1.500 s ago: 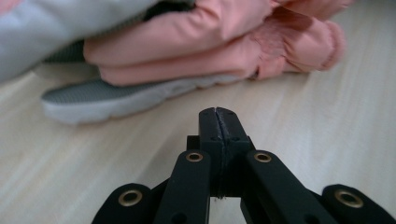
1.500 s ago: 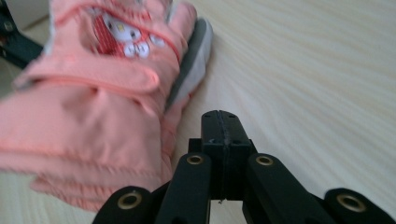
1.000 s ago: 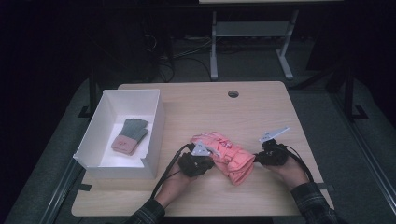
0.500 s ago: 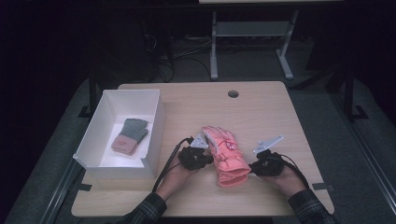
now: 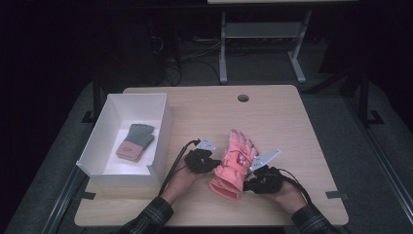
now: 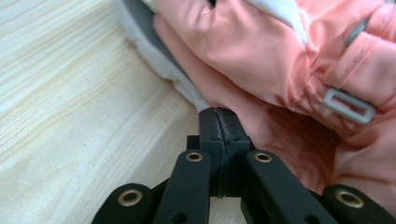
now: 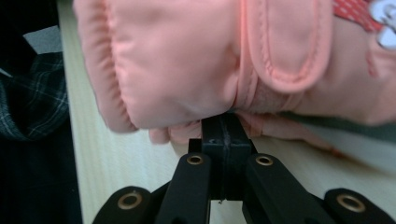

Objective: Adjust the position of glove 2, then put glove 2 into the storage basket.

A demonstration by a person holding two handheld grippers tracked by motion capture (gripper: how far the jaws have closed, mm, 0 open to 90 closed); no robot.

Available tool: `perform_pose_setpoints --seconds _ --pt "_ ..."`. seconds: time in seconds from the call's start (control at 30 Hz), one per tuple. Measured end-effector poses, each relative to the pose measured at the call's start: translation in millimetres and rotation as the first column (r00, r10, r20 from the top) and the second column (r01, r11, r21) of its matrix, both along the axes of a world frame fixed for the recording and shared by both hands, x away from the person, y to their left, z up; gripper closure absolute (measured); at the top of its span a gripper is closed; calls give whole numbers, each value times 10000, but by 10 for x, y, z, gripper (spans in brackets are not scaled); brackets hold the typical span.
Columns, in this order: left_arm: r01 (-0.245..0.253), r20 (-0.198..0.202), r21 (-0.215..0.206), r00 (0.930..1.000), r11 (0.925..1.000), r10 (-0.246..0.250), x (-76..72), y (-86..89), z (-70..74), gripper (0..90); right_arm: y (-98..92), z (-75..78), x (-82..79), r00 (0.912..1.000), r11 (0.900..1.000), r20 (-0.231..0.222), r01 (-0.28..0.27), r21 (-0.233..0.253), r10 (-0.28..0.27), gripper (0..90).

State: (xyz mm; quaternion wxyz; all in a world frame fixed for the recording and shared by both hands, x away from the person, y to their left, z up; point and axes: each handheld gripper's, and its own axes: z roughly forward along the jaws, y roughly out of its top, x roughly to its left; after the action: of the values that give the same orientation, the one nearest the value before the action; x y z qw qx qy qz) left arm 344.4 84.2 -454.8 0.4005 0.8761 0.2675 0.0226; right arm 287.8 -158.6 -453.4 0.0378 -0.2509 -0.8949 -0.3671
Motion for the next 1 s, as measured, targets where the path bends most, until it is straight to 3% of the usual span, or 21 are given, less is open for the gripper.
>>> perform_pose_setpoints --seconds 0.17,0.27,0.43,0.57,0.7,0.73,1.0 --pt "77 -43 -80 10000 9999 -77 13 18 10 894 121 -8 -62 9995 9995 -17 -303 -9 303 900" --pt "96 -1 6 10000 10000 -96 17 36 25 894 90 8 -66 9997 9997 62 -251 -64 251 900" --pt "-5 142 152 9999 9999 3 20 117 94 892 -97 67 -48 9991 9993 205 362 -35 -361 900" --pt "-228 18 135 9997 9997 227 18 189 135 873 -249 130 -16 9953 9961 427 869 126 -873 900" --pt "-497 66 187 9987 9986 496 23 263 205 753 -379 229 17 9853 9878 803 1471 505 -1508 900" --pt "-554 100 160 9984 9983 552 28 274 222 687 -410 257 27 9812 9839 889 1654 677 -1710 900" --pt "-945 51 -45 9955 9955 945 73 324 417 382 -516 400 138 9540 9616 1581 2324 1459 -2546 900"
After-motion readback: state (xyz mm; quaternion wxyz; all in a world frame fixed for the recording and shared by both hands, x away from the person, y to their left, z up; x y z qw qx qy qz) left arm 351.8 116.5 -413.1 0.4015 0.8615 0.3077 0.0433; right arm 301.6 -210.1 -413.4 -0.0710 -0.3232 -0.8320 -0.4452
